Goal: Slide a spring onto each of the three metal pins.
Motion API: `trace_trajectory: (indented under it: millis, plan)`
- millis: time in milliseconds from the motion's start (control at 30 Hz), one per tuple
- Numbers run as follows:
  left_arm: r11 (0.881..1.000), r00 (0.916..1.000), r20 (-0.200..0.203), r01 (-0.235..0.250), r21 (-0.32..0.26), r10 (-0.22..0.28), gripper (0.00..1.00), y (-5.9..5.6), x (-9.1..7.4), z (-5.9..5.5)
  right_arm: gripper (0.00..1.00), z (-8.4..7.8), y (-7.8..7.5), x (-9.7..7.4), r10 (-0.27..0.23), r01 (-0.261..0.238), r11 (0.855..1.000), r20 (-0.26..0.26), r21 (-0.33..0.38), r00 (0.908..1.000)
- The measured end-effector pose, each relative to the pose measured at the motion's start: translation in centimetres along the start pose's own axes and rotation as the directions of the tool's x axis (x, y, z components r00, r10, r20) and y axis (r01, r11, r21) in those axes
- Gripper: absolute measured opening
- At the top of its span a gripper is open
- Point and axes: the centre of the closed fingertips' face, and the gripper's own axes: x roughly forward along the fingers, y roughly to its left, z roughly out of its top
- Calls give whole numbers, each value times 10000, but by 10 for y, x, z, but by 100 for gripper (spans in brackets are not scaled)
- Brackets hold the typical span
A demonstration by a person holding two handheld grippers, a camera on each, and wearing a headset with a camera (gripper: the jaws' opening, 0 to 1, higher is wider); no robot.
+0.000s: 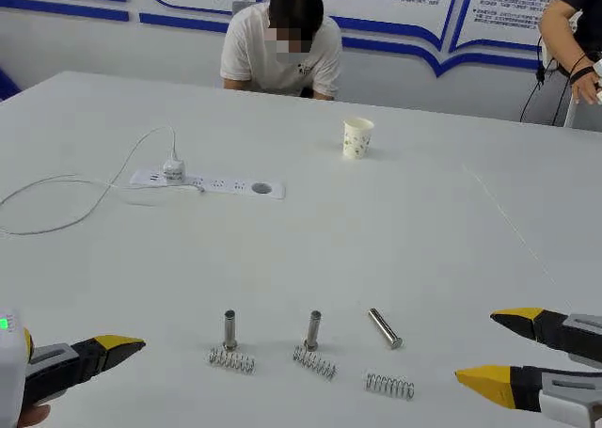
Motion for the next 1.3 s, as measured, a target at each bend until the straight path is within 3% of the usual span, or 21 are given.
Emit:
trace_trajectory:
  millis: [467,700,967,1300]
  plan:
    - [10000,10000,15,-42,38,42,79,-2,-2,1,49,14,-15,27,-131,129,9999,-463,-33,9988]
    - [10000,10000,39,-35,40,35,79,-4,-2,1,45,16,-19,49,-243,240,9997,-897,-36,9957]
    - [10000,10000,65,-69,-5,69,79,-1,-3,1,35,9,-22,75,-243,232,9997,-1783,-87,9837]
    - [9999,9999,73,-95,-75,96,78,-1,-2,-1,29,2,-31,100,-434,458,9989,-2339,49,9713]
